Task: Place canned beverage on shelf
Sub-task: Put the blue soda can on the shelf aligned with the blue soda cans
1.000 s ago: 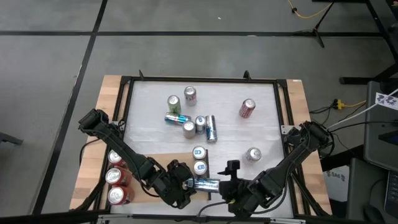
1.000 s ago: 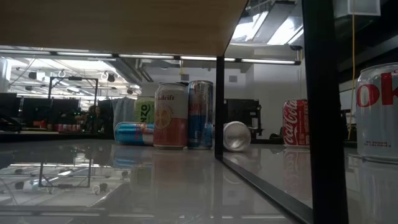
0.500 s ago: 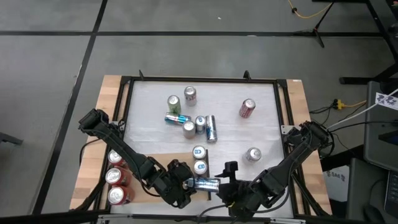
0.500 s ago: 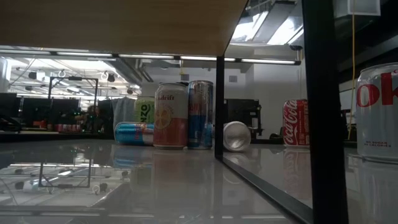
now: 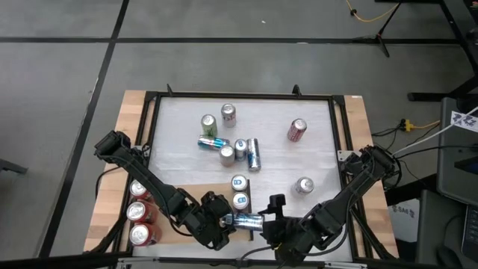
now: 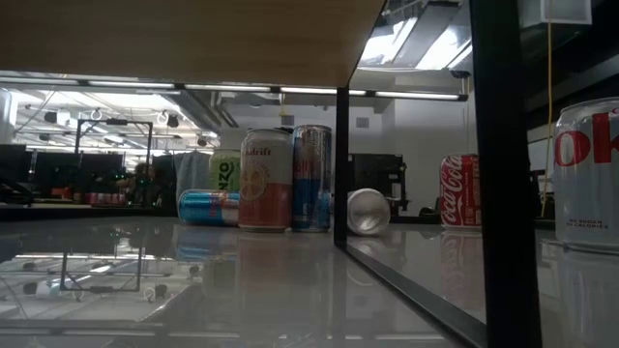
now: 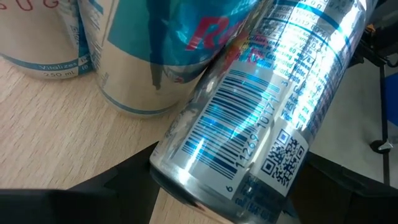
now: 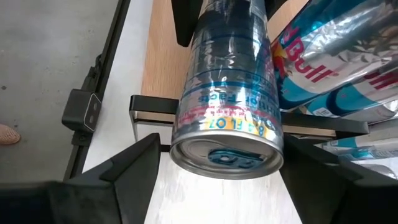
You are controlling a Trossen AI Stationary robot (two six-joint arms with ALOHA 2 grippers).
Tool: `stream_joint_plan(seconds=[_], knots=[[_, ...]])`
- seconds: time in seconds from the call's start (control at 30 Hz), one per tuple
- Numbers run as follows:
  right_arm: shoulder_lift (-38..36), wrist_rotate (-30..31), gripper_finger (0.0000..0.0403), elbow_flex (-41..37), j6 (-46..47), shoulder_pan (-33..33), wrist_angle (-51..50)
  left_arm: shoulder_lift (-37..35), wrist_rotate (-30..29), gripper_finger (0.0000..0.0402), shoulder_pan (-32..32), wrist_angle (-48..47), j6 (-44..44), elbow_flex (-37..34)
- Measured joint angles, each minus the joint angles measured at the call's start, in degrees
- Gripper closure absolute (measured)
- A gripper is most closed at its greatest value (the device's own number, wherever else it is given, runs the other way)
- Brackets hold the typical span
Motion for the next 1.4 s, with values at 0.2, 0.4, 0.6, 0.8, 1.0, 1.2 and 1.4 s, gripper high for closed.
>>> stream_joint_plan(seconds=[0.2, 0.4, 0.6, 0.8, 1.0, 1.2, 1.4], knots=[[0.0, 0.2, 0.0132, 0.0, -1.1, 0.0, 0.7, 0.0, 0.1, 0.0107, 0.0, 0.0, 0.0, 0.0], [0.0, 0.3, 0.0183, 0.0, -1.1, 0.0, 0.8, 0.0, 0.1, 0.0107, 0.0, -0.1, 0.0, 0.0], [0.0, 0.2, 0.0155, 0.0, -1.1, 0.0, 0.9, 0.0, 0.1, 0.0107, 0.0, -0.1, 0.0, 0.0], [0.0, 0.1, 0.0102, 0.0, -1.1, 0.0, 1.5, 0.0, 0.0, 0.0107, 0.1, 0.0, 0.0, 0.0], [0.0, 0.1, 0.0086, 0.0, -1.1, 0.0, 2.5, 0.0, -0.1, 0.0107, 0.1, 0.1, 0.0, 0.0], [0.0, 0.5, 0.0086, 0.0, -1.1, 0.0, 3.2, 0.0, -0.1, 0.0107, 0.1, 0.1, 0.0, 0.0], [0.0, 2.1, 0.0133, 0.0, -1.1, 0.0, 3.7, 0.0, -0.1, 0.0107, 0.1, 0.1, 0.0, 0.0]])
